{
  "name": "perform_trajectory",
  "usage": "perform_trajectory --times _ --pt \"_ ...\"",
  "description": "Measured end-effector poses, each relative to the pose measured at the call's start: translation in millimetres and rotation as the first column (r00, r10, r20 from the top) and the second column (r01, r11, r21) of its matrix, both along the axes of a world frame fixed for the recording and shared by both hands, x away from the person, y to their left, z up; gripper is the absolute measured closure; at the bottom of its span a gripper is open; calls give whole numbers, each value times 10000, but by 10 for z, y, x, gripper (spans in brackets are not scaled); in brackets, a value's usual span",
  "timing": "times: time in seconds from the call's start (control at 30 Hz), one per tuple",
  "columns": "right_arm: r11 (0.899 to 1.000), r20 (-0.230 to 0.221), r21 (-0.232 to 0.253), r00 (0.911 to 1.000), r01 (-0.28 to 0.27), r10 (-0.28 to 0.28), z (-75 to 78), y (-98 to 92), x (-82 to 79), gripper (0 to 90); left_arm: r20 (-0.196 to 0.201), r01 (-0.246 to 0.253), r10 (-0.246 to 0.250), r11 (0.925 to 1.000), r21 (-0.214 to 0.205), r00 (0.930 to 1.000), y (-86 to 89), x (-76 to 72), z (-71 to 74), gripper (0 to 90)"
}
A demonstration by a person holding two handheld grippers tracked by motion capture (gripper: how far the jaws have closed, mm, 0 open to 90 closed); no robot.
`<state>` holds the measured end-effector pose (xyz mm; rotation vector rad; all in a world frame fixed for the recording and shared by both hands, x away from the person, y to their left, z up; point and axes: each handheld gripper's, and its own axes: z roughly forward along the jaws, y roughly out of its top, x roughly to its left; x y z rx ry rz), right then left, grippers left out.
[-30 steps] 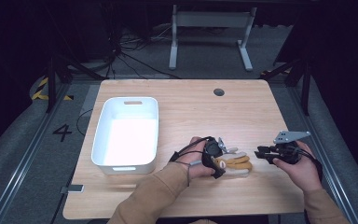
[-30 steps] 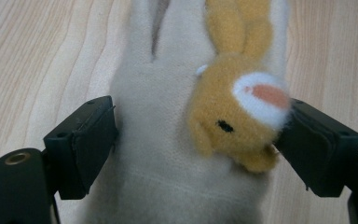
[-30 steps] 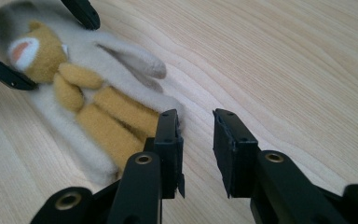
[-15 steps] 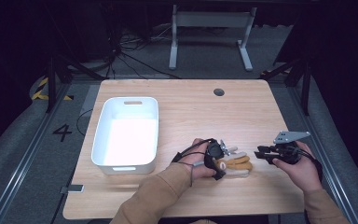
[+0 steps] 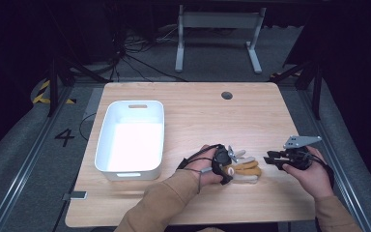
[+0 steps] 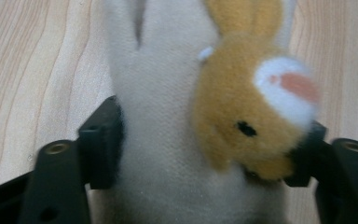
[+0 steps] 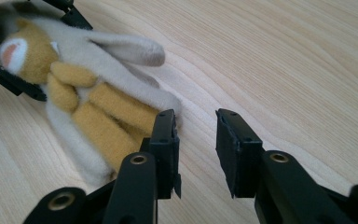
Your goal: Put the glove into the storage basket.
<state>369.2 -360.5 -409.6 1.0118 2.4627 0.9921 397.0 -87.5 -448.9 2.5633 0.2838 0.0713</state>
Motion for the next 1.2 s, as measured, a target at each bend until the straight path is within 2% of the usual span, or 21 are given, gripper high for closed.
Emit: perform_trajectory --times 0.13,0.17,0.5,0.63,0.83,0.97,1.2 --pt "10000 25 -35 10000 -32 32 1 5 0 692 39 -159 159 9998 150 9999 -16 -40 23 427" --pt "10000 25 -74 10000 -51 51 4 9 -2 695 3 -190 190 9996 219 9998 -25 -55 30 470" --pt "9999 58 -114 10000 -54 54 7 14 -5 702 -91 -635 641 9965 537 9979 -61 -103 70 618" --pt "9999 79 -108 10000 -44 45 4 10 -1 704 -72 -759 765 9954 582 9970 -66 -110 75 640" --pt "10000 105 -83 9999 -22 23 8 -8 5 704 -292 -971 994 9928 695 9946 -76 -109 89 653" --pt "10000 113 -56 9999 33 -32 4 -32 9 703 -309 -1067 1099 9903 895 9935 -82 -121 124 655" --pt "9999 166 25 9998 135 -135 12 -48 9 698 -780 -1269 1319 9897 658 9882 -33 -126 213 655"
